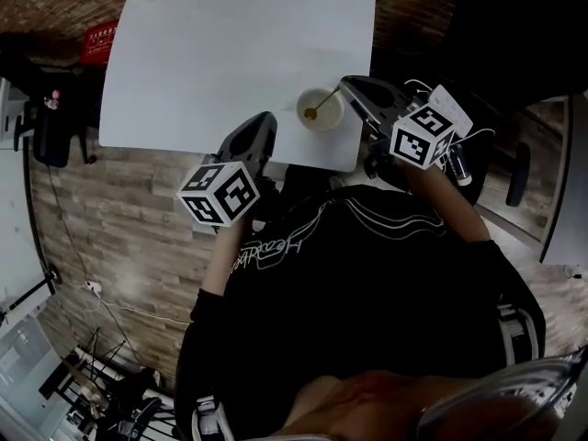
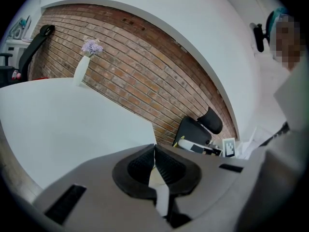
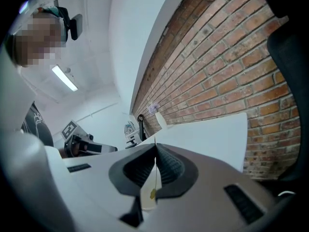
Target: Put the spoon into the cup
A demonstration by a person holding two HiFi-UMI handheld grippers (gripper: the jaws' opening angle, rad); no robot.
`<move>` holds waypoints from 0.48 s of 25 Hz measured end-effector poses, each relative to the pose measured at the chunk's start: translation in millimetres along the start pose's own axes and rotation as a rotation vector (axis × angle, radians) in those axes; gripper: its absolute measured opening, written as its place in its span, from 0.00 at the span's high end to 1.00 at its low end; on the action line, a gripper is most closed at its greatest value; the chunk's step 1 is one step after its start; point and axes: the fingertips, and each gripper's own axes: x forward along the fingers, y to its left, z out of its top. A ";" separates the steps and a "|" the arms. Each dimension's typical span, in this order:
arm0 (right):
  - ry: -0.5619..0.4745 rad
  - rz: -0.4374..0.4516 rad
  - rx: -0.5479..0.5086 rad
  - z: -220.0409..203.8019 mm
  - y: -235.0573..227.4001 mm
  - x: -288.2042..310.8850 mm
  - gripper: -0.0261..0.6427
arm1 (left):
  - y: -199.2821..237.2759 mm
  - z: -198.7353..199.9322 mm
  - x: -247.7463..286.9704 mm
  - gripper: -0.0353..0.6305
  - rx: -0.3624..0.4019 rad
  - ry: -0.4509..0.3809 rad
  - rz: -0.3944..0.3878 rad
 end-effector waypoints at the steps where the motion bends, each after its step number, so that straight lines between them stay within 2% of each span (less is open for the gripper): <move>1: 0.004 0.000 0.000 -2.3 -1.1 1.7 0.96 | 1.3 -0.7 0.0 0.94 -0.002 0.000 0.002; 12: 0.050 -0.001 0.024 -25.0 -11.8 11.9 0.96 | 14.6 -10.1 5.4 0.94 -0.033 0.018 0.018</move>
